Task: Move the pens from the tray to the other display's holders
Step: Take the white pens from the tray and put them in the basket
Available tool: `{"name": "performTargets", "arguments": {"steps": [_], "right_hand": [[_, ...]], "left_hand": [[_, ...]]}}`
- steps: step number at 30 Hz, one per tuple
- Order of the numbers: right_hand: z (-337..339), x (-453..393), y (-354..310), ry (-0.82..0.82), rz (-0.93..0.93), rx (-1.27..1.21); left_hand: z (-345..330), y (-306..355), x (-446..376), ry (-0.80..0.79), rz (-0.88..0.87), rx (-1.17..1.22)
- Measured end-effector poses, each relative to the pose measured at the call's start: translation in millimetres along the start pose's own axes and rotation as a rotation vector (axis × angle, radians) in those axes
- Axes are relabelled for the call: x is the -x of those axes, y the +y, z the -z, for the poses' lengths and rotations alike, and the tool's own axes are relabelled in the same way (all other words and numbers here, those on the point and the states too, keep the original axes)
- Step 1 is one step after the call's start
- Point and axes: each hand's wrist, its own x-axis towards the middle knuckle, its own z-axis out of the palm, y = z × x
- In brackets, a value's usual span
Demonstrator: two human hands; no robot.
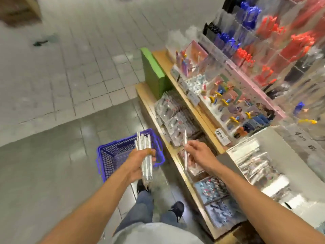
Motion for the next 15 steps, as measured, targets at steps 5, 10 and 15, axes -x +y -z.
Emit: {"name": "performTargets", "arguments": {"steps": [5, 10, 15], "right_hand": [[-83, -46, -9, -0.117, -0.035, 0.051], [-163, -88, -5, -0.188, -0.051, 0.109], [-235, -129, 6, -0.176, -0.115, 0.166]], "left_hand": [[89, -5, 4, 0.169, -0.039, 0.123], [164, -11, -13, 0.275, -0.007, 0.19], [232, -18, -51, 0.307, 0.033, 0.151]]}}
